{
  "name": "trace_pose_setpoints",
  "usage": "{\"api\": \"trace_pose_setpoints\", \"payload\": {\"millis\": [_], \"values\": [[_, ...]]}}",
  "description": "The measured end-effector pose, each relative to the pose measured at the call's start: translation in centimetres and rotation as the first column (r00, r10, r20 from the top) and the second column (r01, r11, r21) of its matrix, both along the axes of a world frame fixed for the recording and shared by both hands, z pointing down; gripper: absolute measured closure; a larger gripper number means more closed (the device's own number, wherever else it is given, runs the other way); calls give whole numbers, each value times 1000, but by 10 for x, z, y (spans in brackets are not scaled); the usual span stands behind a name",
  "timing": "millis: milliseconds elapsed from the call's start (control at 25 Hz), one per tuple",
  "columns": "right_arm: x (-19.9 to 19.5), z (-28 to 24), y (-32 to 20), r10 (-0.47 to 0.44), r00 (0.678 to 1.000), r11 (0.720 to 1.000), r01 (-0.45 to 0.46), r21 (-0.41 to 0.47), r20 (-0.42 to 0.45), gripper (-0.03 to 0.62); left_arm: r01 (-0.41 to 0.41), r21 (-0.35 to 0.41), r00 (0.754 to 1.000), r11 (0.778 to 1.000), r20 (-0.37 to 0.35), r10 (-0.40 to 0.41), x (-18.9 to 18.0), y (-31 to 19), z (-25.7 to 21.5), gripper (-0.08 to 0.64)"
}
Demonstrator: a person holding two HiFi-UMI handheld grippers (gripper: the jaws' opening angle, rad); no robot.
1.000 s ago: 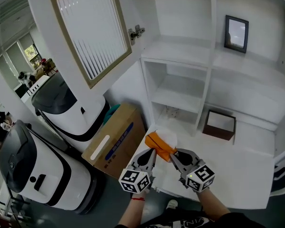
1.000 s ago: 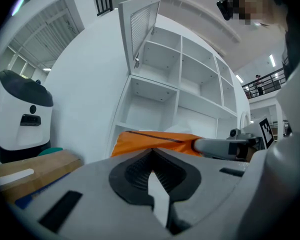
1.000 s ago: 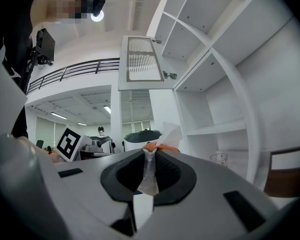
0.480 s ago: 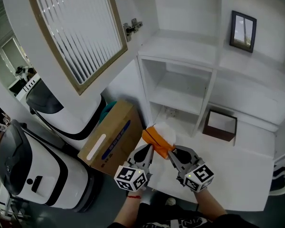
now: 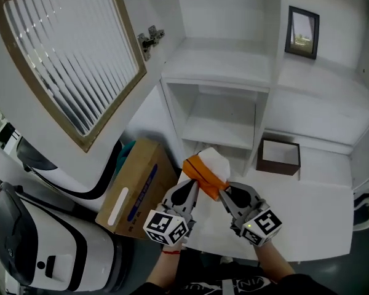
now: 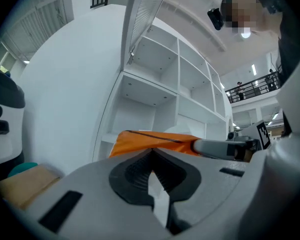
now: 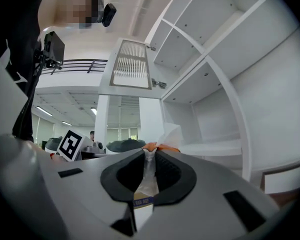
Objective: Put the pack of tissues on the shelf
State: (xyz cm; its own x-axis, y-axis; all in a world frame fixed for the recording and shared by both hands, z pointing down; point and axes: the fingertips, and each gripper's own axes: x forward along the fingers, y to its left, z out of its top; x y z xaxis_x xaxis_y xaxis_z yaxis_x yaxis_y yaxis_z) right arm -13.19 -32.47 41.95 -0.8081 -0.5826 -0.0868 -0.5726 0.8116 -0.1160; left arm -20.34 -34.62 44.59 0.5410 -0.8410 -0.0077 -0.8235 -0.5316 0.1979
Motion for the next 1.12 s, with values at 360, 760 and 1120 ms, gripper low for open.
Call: {"api": "trace_pose_setpoints", "payload": {"millis": [360,760,1120], "values": [[-16,-40,-13,83,996,994,-86,60,39,565,-196,24,980,980,-18,197,-10,-24,-33,554],[-10,-67,-29,200,980,971,-199,135,8,565,-340,81,939,937,-21,343,4,-53,-62,554],[-6,-60,-55,296,954,948,-287,138,-53,565,-382,45,924,923,-16,383,18,-84,-49,554]]}}
